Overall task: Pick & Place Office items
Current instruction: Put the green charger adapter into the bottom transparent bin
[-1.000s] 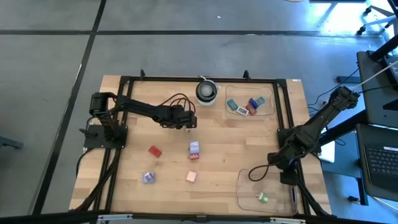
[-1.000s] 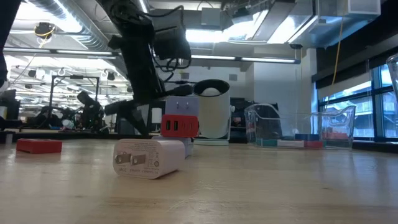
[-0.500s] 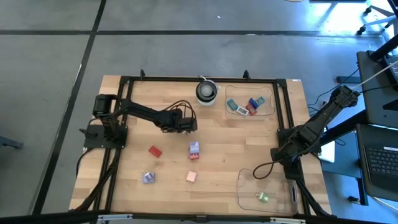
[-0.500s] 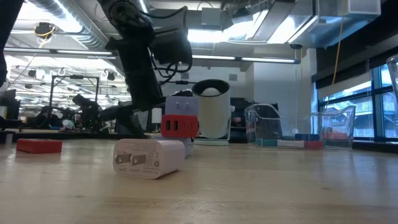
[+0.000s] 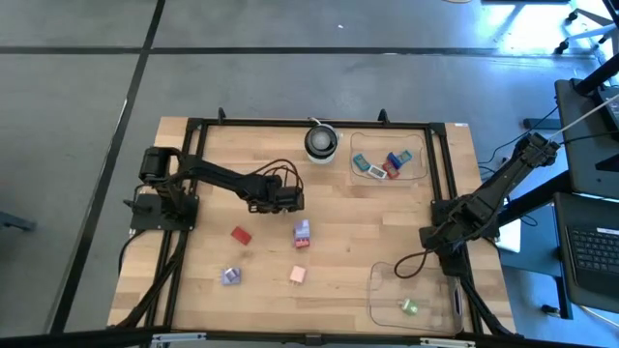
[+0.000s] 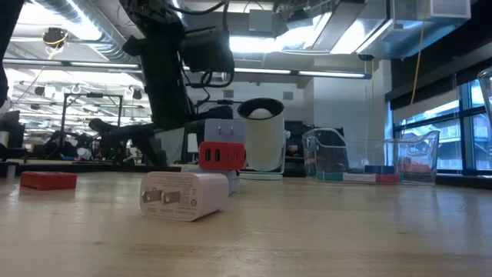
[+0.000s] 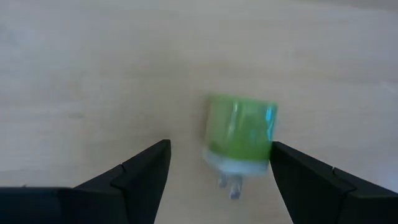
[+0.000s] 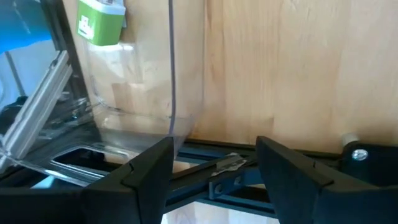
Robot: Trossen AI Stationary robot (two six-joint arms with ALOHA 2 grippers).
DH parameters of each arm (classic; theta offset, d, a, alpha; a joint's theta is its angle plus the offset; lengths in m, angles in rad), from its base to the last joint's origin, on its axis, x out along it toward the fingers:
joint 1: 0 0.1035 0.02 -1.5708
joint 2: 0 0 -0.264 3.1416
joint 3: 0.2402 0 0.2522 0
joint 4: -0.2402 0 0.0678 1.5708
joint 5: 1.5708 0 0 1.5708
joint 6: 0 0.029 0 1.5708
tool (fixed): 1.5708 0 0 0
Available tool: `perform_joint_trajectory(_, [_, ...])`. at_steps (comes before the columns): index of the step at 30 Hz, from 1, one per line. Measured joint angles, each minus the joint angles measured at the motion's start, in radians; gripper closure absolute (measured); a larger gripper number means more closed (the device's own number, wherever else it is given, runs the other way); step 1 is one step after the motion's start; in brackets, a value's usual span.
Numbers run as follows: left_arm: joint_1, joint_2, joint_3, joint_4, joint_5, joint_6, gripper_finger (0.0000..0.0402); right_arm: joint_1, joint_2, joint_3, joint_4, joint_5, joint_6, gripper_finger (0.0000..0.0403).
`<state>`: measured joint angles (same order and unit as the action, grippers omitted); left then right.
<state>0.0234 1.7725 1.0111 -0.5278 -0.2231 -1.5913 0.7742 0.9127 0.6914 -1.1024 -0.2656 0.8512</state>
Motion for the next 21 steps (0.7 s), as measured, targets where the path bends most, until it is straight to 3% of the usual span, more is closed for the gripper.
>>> perform_joint_trajectory(7, [-0.002, 0.033, 0.001, 0.014, -0.218, 0.184, 0.0131, 0.000, 0.000, 0.000, -0.002, 0.015, -0.045, 0.0173])
perform_joint_trajectory(12, [0.000, 0.036, 0.001, 0.022, -0.144, 0.187, 0.0131, 0.000, 0.000, 0.000, -0.002, 0.020, -0.031, 0.0173])
perform_joint_trajectory(21, [-0.003, 0.035, 0.002, 0.008, -0.129, 0.079, 0.0151, 0.000, 0.000, 0.000, -0.002, 0.052, -0.024, 0.0173])
